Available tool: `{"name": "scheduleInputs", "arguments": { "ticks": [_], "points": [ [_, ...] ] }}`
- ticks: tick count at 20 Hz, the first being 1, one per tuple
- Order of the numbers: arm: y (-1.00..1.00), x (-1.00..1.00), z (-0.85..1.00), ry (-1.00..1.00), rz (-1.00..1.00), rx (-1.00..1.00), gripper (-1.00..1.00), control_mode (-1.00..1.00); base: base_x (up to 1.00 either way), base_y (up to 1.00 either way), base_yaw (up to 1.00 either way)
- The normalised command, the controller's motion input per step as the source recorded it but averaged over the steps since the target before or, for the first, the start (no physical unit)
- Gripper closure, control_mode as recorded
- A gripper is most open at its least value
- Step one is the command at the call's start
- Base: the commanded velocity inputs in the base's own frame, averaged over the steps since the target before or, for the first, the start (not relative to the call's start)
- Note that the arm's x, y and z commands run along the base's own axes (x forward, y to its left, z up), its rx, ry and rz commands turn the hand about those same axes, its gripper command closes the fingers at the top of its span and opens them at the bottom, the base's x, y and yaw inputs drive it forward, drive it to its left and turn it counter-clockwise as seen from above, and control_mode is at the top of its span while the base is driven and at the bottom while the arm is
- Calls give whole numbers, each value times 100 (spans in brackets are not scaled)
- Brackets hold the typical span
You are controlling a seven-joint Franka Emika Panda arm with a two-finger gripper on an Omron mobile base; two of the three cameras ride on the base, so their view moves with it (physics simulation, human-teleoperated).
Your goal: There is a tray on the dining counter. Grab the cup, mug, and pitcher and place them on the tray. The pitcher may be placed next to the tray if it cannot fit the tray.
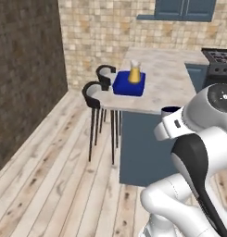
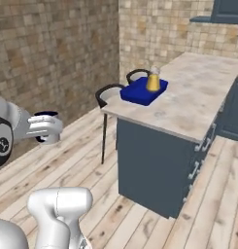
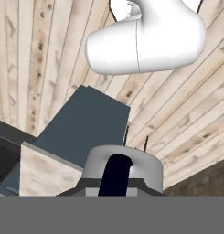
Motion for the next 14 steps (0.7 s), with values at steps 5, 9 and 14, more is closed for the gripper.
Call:
{"name": "scheduleInputs", "arguments": {
  "ticks": [5, 9, 14],
  "points": [
    [0, 0, 0, 0, 0, 0, 100, 100, 56, 20, -37],
    [0, 0, 0, 0, 0, 0, 100, 100, 66, 23, -38],
    [0, 0, 0, 0, 0, 0, 100, 100, 62, 34, -34]
  ]
}}
